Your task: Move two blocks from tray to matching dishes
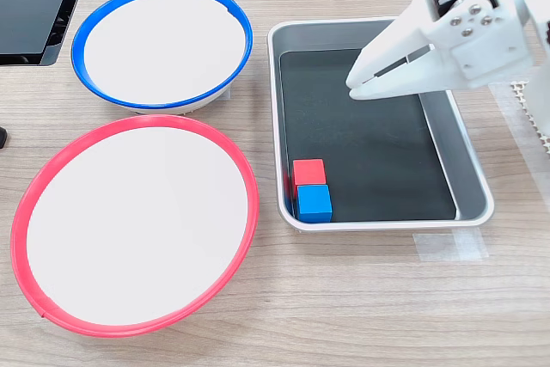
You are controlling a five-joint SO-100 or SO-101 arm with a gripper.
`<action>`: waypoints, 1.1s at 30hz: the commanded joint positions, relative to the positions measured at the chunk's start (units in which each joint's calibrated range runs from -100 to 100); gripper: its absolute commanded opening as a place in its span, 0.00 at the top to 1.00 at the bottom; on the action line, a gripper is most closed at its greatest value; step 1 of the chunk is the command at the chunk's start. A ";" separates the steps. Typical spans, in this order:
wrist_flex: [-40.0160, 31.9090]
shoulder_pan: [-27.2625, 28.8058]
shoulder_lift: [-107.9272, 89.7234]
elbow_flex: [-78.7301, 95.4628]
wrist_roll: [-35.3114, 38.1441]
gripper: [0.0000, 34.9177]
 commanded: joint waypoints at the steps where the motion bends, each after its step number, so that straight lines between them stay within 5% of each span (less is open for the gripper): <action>1: -1.95 -6.30 -0.26 0.00 3.22 0.99; 12: -29.52 -13.83 40.85 -15.02 26.52 1.00; 33: -30.43 -15.52 75.57 -34.50 41.95 1.00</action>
